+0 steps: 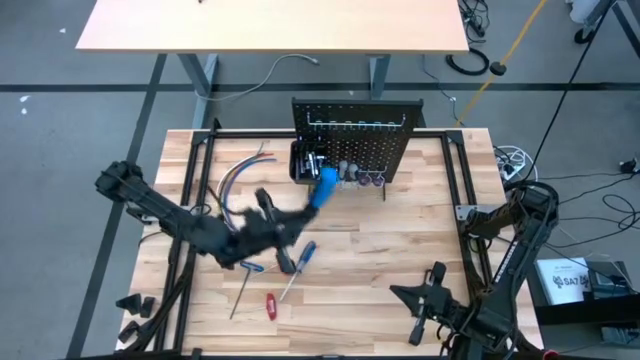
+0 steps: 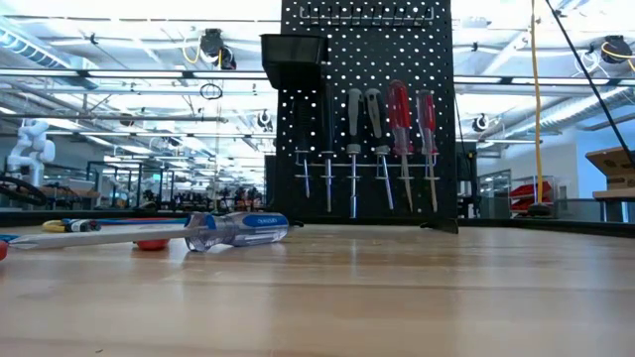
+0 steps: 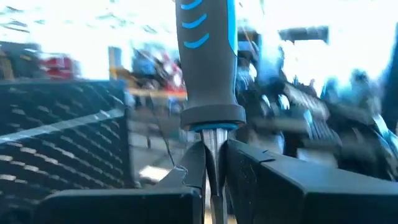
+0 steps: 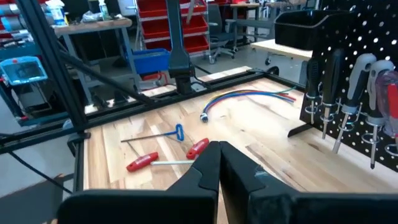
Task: Hang tools onto peg board
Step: Hang the blue flat screwdriver on the peg board
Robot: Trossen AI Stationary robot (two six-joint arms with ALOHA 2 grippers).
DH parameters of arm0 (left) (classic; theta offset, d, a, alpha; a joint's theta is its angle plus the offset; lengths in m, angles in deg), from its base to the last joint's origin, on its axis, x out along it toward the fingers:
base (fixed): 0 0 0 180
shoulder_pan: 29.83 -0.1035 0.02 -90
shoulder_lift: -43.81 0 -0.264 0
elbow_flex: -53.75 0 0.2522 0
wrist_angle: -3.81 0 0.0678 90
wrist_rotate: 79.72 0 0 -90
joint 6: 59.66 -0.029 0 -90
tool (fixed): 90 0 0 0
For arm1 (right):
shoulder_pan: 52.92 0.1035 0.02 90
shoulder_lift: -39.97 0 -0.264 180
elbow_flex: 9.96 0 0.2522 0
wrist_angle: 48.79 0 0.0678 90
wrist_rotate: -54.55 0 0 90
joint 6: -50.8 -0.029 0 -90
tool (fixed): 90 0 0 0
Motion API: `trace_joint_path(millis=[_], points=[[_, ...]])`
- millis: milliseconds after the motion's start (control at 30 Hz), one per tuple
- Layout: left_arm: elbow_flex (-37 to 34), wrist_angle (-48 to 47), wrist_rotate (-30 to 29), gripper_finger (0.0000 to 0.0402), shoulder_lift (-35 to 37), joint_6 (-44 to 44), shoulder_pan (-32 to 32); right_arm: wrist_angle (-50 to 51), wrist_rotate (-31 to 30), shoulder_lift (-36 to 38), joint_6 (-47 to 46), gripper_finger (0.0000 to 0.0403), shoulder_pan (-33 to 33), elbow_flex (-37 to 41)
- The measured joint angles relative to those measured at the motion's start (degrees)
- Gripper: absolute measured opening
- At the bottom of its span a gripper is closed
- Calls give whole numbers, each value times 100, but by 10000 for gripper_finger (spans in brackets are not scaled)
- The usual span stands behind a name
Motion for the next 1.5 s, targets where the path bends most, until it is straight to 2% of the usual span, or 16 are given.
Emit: trace_joint_path(millis=[67, 133, 200, 267, 333, 433, 533, 700, 833, 1000, 1167, 1333, 1500], points=[[-349, 1068, -31, 35, 129, -196, -43, 0, 155, -26, -7, 0, -54, 0], [-797, 2641, 41, 35, 146, -613, -83, -1, 269, -32, -7, 0, -113, 0], [-1286, 4013, 467, 35, 144, -1176, -150, -11, 272, -32, -7, 0, -173, 0], [-1713, 4842, 851, 35, 148, -1383, -293, -13, 272, -32, -7, 0, -202, 2], [-2010, 5225, 985, 35, 139, -1323, -509, -12, 263, -32, -2, 0, -243, 2], [-2169, 5251, 986, 35, 135, -679, -932, -12, 244, -32, 32, 0, -371, 10], [-2176, 4786, 1077, 35, 143, -182, -1331, -51, 240, -32, 34, 0, -607, 89], [-2176, 4616, 1760, 35, 151, 451, -1835, -201, 644, -32, 140, 0, -982, 288], [-2109, 4555, 2054, 35, 159, 474, -2204, -207, 953, -32, 349, 0, -1300, 343], [-1971, 4166, 2446, 35, 155, 472, -2609, -212, 983, -32, 1015, 0, -1722, 343], [-1635, 3854, 2545, 35, -109, 462, -2963, -166, 1055, -32, 1678, 0, -2244, 343], [-1478, 3875, 2543, 35, -450, 222, -3268, 560, 1898, 2, 1797, 0, -2803, 345], [-1465, 4323, 2569, 35, -512, 167, -3488, 1349, 2018, 7, 1747, 0, -3093, 345]])
